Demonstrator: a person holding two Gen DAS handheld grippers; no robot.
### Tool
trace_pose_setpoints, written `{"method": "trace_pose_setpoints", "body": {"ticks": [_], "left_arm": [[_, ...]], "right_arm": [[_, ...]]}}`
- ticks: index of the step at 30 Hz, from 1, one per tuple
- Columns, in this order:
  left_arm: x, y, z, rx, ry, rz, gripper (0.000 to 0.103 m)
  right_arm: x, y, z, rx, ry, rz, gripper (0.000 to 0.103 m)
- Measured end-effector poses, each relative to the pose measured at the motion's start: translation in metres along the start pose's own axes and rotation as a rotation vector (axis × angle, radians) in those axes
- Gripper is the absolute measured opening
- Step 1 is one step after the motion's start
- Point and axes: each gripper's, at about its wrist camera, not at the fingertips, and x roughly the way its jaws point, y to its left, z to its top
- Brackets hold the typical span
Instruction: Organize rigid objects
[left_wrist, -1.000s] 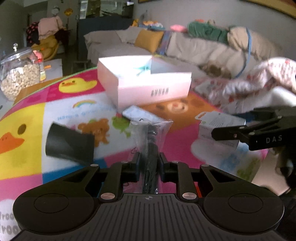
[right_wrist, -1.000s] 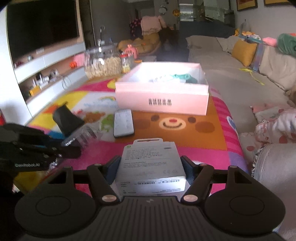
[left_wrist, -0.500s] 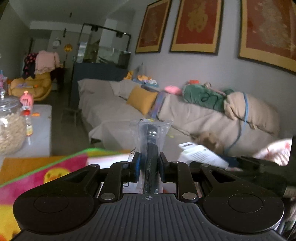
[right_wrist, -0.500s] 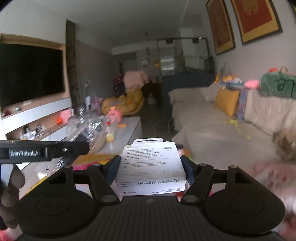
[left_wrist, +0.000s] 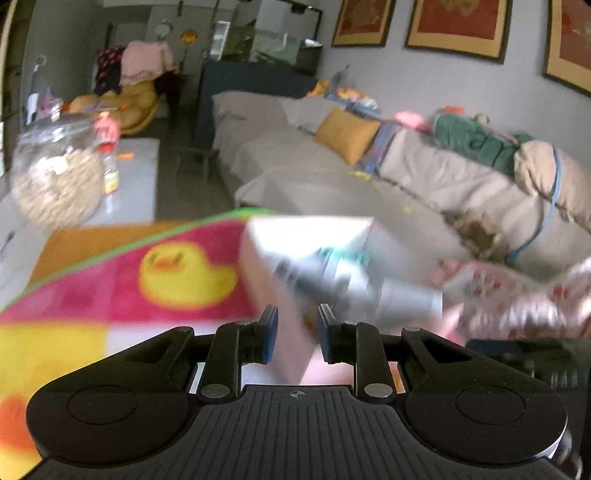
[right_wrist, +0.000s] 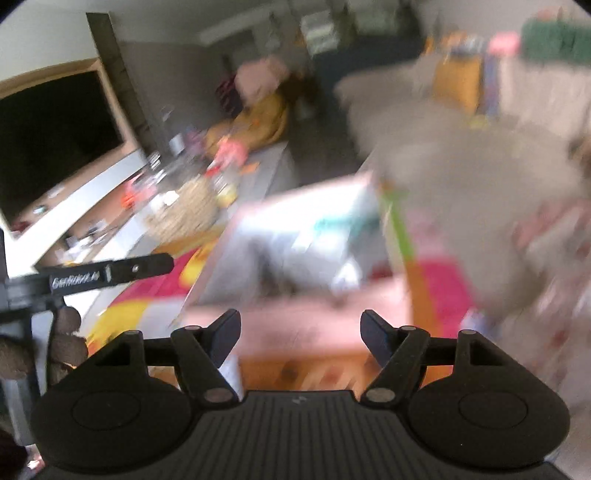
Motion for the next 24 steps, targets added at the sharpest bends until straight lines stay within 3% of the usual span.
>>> {"method": "trace_pose_setpoints", "body": {"ticks": [6, 10, 13, 18, 24], "left_arm": [[-0.074, 0.031, -0.07, -0.011, 0.015, 0.051, 0.025], [-0.106, 0.043, -0.094, 0.001, 0.026, 0.118, 0.025], [-0.115, 0.054, -0.103, -0.075, 0.019, 0.094, 0.025], [-0.104, 0.061, -0.106, -0.146, 0.033, 0.147, 0.025], [-0.074, 0.06, -0.096, -0.235, 0.054, 0.156, 0.026]], "right_arm": [[0.002, -0.01, -0.035, 0.075, 0.126, 0.127, 0.072], [-0.001, -0.013, -0.046, 0.058, 0.115, 0.021, 0.072], [0.003, -0.011, -0.054, 0.022, 0.091, -0.064, 0.072], [0.004, -0.008, -0.062, -0.05, 0.048, -0.112, 0.073], [0.012, 0.024, -0.081, -0.271, 0.019, -0.209, 0.079]]}}
